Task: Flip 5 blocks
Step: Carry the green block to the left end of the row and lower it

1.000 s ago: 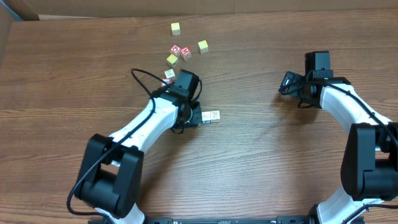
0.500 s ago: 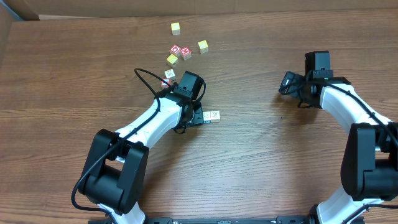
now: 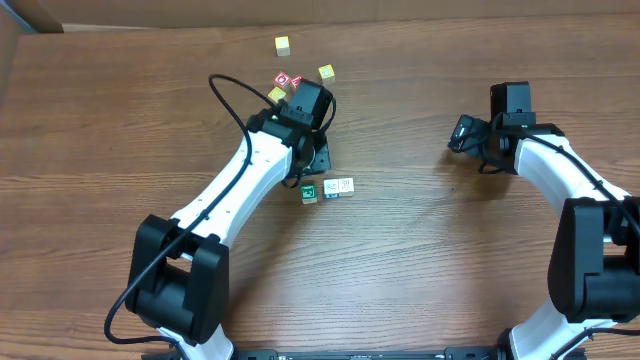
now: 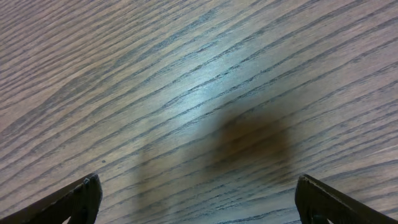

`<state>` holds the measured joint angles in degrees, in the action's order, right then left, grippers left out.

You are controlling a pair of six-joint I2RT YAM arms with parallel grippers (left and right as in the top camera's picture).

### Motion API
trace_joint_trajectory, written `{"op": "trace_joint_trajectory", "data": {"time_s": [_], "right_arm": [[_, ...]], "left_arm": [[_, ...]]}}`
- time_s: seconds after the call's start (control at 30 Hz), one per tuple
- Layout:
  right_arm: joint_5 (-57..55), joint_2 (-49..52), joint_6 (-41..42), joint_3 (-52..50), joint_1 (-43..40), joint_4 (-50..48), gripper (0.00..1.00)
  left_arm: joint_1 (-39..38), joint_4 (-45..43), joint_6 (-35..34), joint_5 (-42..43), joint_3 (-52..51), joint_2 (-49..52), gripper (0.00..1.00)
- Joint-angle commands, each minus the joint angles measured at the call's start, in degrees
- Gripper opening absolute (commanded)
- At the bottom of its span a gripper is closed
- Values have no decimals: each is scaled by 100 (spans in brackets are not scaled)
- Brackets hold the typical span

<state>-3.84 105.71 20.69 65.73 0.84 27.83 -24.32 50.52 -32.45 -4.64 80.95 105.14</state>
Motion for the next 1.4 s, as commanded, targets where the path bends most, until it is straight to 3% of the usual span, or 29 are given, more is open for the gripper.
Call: {"op": "trace_joint_trajectory", "data": {"time_s": [0.0, 0.23, 0.53, 1.37], "right_arm": [[-59, 17, -57, 101, -22, -28, 100], [-59, 17, -57, 101, -22, -28, 100], [-59, 17, -57, 101, -22, -28, 100], [-59, 17, -57, 101, -22, -28, 100]], "left_arm": [[42, 323, 70, -203, 42, 20, 7], [39, 577, 2, -164, -529, 50, 4], [39, -94, 4, -22, -1217, 50, 4], [17, -546, -105, -24, -1335, 50, 4]]}}
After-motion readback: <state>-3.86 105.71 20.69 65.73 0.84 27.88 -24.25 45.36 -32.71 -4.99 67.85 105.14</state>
